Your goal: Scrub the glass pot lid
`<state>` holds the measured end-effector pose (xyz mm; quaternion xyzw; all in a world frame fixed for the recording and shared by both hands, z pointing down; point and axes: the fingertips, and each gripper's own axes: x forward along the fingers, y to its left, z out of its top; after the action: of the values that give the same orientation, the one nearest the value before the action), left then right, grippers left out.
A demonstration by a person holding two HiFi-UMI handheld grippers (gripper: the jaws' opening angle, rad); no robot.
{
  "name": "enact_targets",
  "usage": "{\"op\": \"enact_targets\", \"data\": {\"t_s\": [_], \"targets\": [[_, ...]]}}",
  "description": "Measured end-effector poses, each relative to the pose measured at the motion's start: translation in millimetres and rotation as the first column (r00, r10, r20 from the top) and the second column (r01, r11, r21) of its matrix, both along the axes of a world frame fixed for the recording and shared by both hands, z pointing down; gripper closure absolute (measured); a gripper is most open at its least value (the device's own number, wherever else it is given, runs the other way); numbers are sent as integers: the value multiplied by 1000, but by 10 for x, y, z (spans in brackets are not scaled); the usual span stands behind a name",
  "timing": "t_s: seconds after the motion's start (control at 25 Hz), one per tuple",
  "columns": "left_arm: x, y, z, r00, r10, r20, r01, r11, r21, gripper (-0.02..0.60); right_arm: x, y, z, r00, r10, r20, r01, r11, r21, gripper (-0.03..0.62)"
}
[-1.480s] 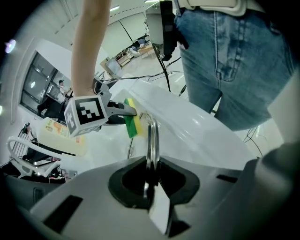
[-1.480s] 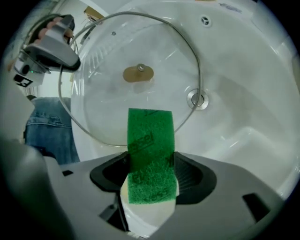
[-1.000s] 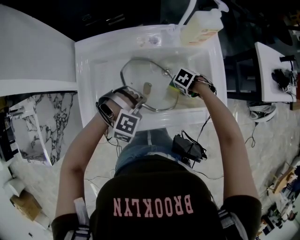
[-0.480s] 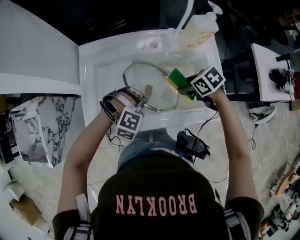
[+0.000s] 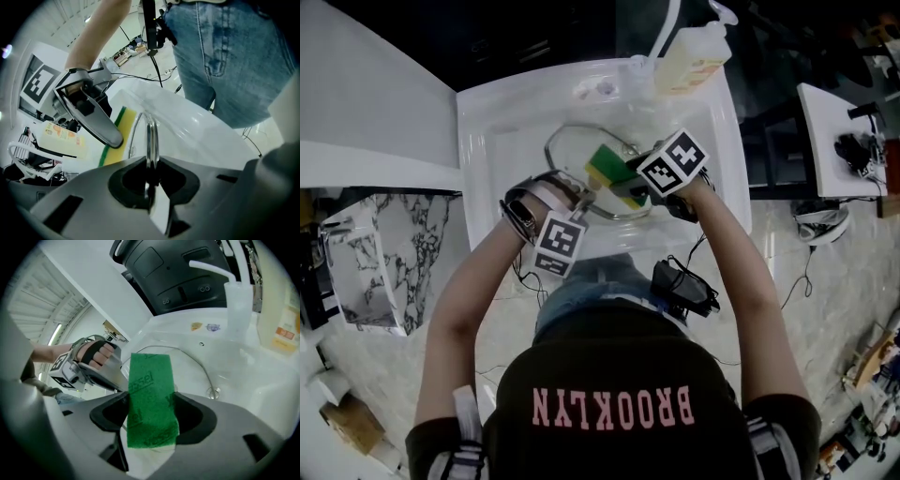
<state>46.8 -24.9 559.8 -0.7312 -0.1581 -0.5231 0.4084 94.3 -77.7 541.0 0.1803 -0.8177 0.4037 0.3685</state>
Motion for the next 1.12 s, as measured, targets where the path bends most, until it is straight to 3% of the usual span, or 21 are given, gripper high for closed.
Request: {"op": "enact_targets", "data": {"t_s": [0.6,0.88,1.12], "targets": [[-9,-3,9,1000,24,9,-24,1000,8,546,-277,214,413,963,-258,-82,249,963,-103,309],[-12,1,11,1000,18,13,-17,1000,-10,546,-161,220,553,946,-304,-113,285,946,-157,309],[-32,5,13,1000,13,21,-12,1000,-24,546,152,129,869,916,-313,-251,278,946,-166,309]]}}
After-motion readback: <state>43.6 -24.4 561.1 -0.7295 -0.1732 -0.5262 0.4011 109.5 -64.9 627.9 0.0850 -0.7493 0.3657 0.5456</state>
